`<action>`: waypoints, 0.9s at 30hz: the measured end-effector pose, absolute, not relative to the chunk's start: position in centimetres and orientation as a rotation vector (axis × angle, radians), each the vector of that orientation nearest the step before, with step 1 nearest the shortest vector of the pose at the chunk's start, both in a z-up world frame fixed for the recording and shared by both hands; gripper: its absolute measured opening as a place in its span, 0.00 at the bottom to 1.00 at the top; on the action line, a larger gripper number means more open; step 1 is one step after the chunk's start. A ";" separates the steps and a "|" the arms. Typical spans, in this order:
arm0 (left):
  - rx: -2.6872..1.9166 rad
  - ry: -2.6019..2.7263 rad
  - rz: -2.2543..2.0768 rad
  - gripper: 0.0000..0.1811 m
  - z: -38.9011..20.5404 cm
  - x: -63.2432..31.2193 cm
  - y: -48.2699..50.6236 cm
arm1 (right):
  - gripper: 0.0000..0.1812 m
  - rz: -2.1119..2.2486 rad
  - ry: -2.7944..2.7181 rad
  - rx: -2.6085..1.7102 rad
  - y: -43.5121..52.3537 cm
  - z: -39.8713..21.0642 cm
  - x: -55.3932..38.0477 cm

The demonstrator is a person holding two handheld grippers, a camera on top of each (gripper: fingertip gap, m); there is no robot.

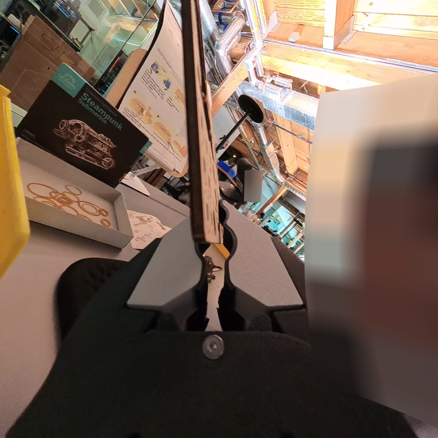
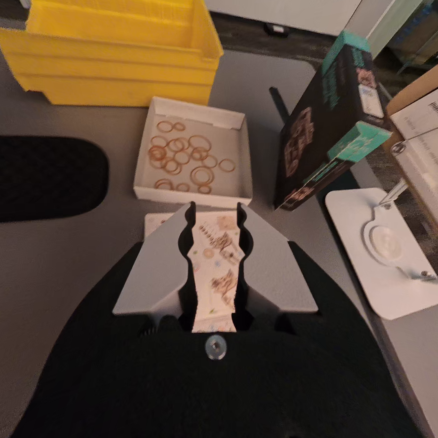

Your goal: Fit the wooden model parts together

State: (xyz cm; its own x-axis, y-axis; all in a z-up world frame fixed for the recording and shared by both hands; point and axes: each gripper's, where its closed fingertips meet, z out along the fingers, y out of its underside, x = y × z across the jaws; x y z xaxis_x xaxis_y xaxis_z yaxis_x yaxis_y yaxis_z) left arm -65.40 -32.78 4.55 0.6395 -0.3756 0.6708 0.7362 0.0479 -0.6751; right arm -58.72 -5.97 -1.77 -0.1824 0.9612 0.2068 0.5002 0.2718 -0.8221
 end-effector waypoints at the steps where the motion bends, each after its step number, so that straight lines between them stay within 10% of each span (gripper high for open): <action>1: -1.253 -0.348 -0.886 0.00 4.6 -65.3 -32.9 | 0.18 0.776 -1.813 -1.339 -6.6 -1.9 -57.6; 27: -1.230 -0.286 -0.926 0.00 5.4 -61.9 -35.7 | 0.22 -0.051 -2.117 -1.622 -7.9 -14.0 -52.1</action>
